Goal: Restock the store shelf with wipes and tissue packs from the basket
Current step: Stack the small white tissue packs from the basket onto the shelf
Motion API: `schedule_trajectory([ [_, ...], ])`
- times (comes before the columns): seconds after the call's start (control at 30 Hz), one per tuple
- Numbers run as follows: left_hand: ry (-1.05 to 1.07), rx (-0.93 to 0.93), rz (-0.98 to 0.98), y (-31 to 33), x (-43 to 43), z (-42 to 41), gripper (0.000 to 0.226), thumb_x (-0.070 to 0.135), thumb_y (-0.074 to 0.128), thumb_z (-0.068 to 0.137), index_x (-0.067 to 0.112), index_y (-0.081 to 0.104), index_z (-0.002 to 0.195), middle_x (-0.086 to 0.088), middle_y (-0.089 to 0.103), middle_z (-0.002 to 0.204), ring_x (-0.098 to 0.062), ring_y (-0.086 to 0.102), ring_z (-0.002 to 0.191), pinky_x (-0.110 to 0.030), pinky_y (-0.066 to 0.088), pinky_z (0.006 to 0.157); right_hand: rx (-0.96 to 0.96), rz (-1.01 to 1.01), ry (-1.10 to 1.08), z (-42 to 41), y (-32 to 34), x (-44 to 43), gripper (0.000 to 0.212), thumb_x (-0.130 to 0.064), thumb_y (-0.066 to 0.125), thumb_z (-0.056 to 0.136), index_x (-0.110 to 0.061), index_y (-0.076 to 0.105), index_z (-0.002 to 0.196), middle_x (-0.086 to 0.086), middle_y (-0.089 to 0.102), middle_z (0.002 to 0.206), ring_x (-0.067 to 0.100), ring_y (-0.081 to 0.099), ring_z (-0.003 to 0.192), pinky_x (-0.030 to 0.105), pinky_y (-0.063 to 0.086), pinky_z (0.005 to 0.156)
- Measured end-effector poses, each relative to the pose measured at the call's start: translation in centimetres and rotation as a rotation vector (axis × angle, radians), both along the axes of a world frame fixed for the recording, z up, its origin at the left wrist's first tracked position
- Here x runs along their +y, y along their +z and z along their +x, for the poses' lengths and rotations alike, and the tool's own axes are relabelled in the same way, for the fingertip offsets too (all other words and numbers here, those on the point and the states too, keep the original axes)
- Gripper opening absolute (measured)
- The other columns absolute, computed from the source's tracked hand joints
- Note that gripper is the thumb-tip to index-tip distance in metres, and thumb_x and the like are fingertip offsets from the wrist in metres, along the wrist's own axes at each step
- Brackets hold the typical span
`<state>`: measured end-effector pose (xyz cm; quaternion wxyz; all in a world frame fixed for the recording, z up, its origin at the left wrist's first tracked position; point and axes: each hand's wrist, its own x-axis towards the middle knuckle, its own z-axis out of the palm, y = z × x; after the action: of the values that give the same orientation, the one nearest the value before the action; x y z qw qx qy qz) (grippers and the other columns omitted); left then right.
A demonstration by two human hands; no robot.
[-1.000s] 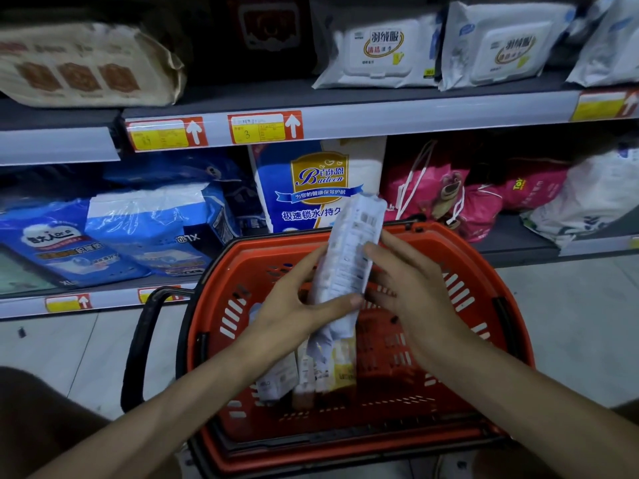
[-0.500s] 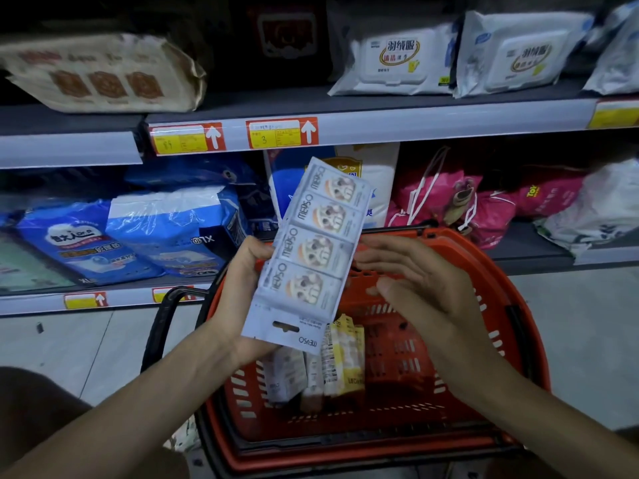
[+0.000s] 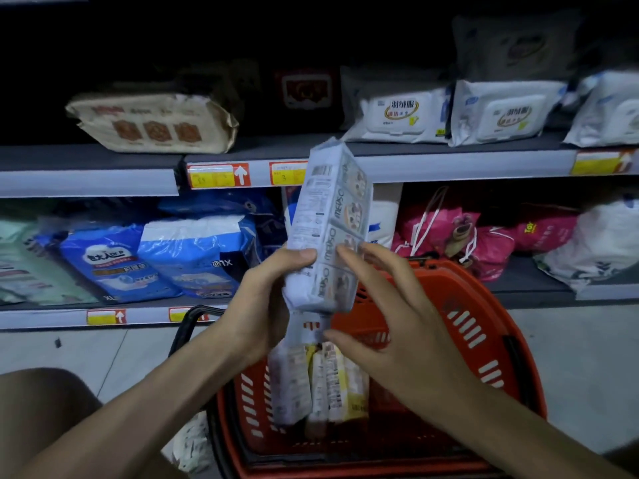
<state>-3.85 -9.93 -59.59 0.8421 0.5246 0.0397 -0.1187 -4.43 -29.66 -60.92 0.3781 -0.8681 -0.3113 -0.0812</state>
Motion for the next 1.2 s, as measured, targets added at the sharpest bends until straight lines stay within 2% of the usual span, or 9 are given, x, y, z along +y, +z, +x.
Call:
schedule_trajectory([
  [0.17,0.083,-0.213,0.141,4.0,0.3,-1.5,0.046,0.035,0.066,0.094,0.023,0.063,0.138,-0.015,0.067,0.135,-0.029,0.068,0.118,-0.037,0.060,0.092,-0.090,0.194,-0.008,0.7,2.9,1.4,0.081,-0.022,0.080,0.088,-0.027,0.038,0.157,-0.006,0.037,0.158,0.003,0.039,0.145,0.024,0.040,0.115],
  [0.23,0.106,-0.261,0.160,6.0,0.8,-2.1,0.044,0.046,0.047,0.104,0.022,0.065,0.136,-0.009,0.069,0.136,-0.025,0.066,0.125,-0.036,0.058,0.098,-0.132,0.258,0.044,0.6,4.4,2.1,0.081,-0.015,0.081,0.087,-0.022,0.038,0.156,-0.001,0.040,0.160,0.010,0.038,0.148,0.035,0.043,0.116],
  [0.33,0.113,-0.335,0.261,8.8,2.7,-2.5,0.033,0.031,0.049,0.103,0.026,0.073,0.124,-0.002,0.076,0.123,-0.023,0.071,0.113,-0.026,0.061,0.079,-0.112,0.370,0.112,0.0,7.1,3.3,0.079,-0.015,0.078,0.089,-0.021,0.038,0.157,-0.005,0.041,0.161,0.014,0.038,0.149,0.044,0.045,0.115],
  [0.43,0.096,-0.526,0.531,11.7,5.9,-3.8,0.057,0.013,0.061,0.080,0.032,0.070,0.132,0.000,0.070,0.135,-0.021,0.067,0.122,-0.025,0.057,0.085,-0.033,0.435,0.205,-0.4,10.4,4.5,0.078,-0.014,0.077,0.091,-0.025,0.037,0.157,-0.010,0.044,0.159,0.012,0.041,0.147,0.041,0.043,0.116],
  [0.57,0.049,-0.681,0.734,16.4,9.6,-5.9,0.080,0.012,0.075,0.077,0.013,0.048,0.152,-0.007,0.044,0.158,-0.022,0.049,0.143,-0.042,0.054,0.104,0.012,0.532,0.318,-1.0,15.1,6.9,0.078,-0.004,0.077,0.089,-0.028,0.040,0.154,-0.013,0.051,0.153,0.009,0.049,0.141,0.036,0.046,0.113],
  [0.77,0.177,-0.776,0.874,23.3,13.5,-7.7,0.082,0.028,0.087,0.072,0.031,0.054,0.147,0.001,0.061,0.145,-0.018,0.064,0.128,-0.034,0.057,0.099,-0.011,0.570,0.435,-0.7,21.7,12.2,0.078,-0.003,0.077,0.089,-0.022,0.041,0.156,-0.010,0.055,0.150,0.005,0.051,0.139,0.034,0.048,0.111],
  [0.93,0.269,-0.764,0.973,28.0,16.6,-7.2,0.060,0.017,0.086,0.077,0.024,0.066,0.133,0.004,0.078,0.117,-0.014,0.074,0.109,-0.027,0.059,0.086,-0.062,0.550,0.455,1.1,26.3,16.4,0.079,-0.015,0.079,0.089,-0.029,0.041,0.156,-0.012,0.054,0.150,0.002,0.050,0.138,0.033,0.048,0.111],
  [1.07,0.355,-0.810,1.058,30.6,19.2,-5.0,0.039,0.004,0.083,0.082,0.026,0.074,0.114,0.012,0.080,0.108,-0.005,0.073,0.105,-0.019,0.054,0.085,-0.118,0.506,0.410,3.8,29.5,19.9,0.074,-0.017,0.077,0.091,-0.028,0.042,0.155,-0.011,0.059,0.145,0.003,0.055,0.133,0.032,0.049,0.110],
  [1.2,0.365,-0.780,1.022,33.1,21.4,-1.5,0.036,-0.005,0.077,0.085,0.013,0.075,0.117,0.005,0.081,0.106,-0.005,0.074,0.104,-0.016,0.055,0.083,-0.177,0.487,0.321,7.0,32.3,22.7,0.068,-0.016,0.076,0.092,-0.023,0.046,0.153,-0.007,0.064,0.139,0.004,0.062,0.123,0.026,0.053,0.103],
])
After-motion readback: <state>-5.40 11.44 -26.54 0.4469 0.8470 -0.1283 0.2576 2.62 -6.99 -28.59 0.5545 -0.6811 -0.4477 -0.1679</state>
